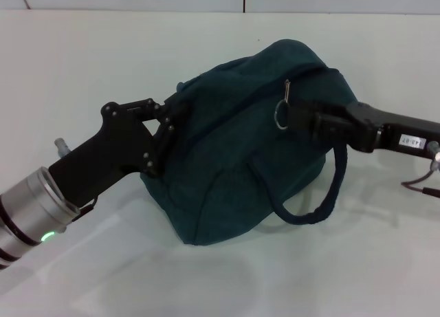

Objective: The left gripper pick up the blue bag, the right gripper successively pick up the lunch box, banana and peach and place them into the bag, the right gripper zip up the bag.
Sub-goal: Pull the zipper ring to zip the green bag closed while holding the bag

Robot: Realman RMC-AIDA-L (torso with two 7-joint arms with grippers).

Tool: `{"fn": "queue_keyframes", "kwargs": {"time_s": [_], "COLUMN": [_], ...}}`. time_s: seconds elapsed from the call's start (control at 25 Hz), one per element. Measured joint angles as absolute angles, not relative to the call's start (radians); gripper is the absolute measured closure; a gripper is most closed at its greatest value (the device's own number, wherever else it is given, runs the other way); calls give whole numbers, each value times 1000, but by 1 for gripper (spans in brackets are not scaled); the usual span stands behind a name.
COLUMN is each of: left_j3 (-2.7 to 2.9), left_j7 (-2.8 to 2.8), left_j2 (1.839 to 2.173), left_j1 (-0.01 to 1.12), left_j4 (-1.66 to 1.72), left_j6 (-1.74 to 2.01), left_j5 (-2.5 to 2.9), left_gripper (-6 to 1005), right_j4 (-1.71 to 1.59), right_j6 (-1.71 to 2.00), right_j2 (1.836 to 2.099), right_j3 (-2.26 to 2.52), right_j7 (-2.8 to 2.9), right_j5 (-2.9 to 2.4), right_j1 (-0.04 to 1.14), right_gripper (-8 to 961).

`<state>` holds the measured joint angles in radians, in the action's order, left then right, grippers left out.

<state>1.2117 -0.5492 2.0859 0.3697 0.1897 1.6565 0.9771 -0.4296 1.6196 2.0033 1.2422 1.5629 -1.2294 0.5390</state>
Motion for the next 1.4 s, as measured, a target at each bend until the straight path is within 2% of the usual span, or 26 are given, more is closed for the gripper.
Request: {"fn": "queue_keyframes", "kwargs": {"time_s": [0.28, 0.56, 1.08, 1.4], "left_j3": [1212, 1212, 1212, 1212], "left_j7": [-549, -548, -548, -548], "left_j2": [2086, 2086, 2086, 2086], "left_j1": [368, 368, 370, 370], "left_j4": [186, 186, 189, 190], "left_j6": [1660, 1661, 1661, 1661], "left_j5": [977, 977, 977, 977], "left_gripper": [951, 951, 951, 951], "right_j4": [-430, -421, -416, -414], "right_j6": [1671, 1656, 1668, 1633], "right_j2": [1999, 2010, 2014, 2019], "right_j3": [1243, 1228, 1223, 1223], "right_j7": [1570, 1566, 1572, 1572], "right_j5": [-1249, -1242, -1232, -1213], "right_j1": [540, 537, 546, 544], "right_gripper": [438, 441, 473, 630]}}
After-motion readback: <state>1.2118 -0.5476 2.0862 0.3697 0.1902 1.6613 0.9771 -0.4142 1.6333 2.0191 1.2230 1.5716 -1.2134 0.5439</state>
